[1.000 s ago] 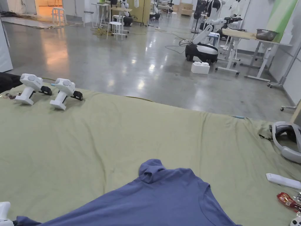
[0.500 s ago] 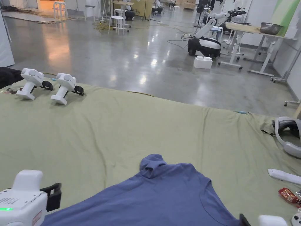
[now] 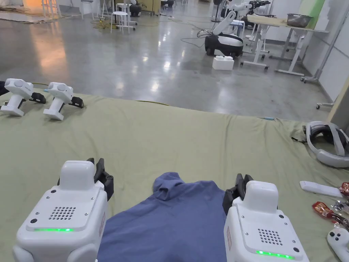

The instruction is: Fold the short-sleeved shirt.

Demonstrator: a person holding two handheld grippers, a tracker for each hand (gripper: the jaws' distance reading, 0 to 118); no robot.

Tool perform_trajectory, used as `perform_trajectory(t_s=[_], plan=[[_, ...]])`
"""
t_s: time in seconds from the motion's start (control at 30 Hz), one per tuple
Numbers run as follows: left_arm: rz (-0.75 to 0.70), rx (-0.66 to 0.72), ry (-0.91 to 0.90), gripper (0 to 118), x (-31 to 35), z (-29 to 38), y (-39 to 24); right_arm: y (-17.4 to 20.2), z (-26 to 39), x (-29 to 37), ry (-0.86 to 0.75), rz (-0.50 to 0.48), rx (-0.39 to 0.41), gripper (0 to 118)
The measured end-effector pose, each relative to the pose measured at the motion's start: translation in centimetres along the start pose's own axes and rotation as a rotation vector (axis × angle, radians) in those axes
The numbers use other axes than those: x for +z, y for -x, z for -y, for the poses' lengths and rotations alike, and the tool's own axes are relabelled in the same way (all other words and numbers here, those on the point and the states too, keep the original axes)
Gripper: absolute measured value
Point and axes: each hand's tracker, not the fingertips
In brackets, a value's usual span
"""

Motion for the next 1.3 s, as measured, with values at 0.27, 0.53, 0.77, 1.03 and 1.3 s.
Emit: perform_trajectory(t_s=[0.27, 0.53, 0.77, 1.03, 1.3], plan=[[0.033, -0.038, 0.009, 2, 0.5, 0.4, 0.4, 0.8, -0.8, -0.4, -0.048, -0.025, 0.055, 5], [-0.011, 0.0, 0.368, 2, -1.2, 3.4, 8.1, 0.2, 0.2, -1.6, 0.007, -0.035, 0.034, 5], [-0.072, 0.134, 0.777, 2, -4.0, 8.3, 16.8, -0.1, 2.0, -3.0, 0.092, -0.049, 0.041, 5], [-0.132, 0.24, 1.034, 72, -5.3, 11.5, 19.6, 0.0, 4.3, -4.5, 0.203, -0.084, 0.043, 5], [-0.2, 0.288, 1.083, 72, -6.3, 14.6, 20.3, -0.1, 5.8, -5.4, 0.262, -0.095, 0.044, 5]])
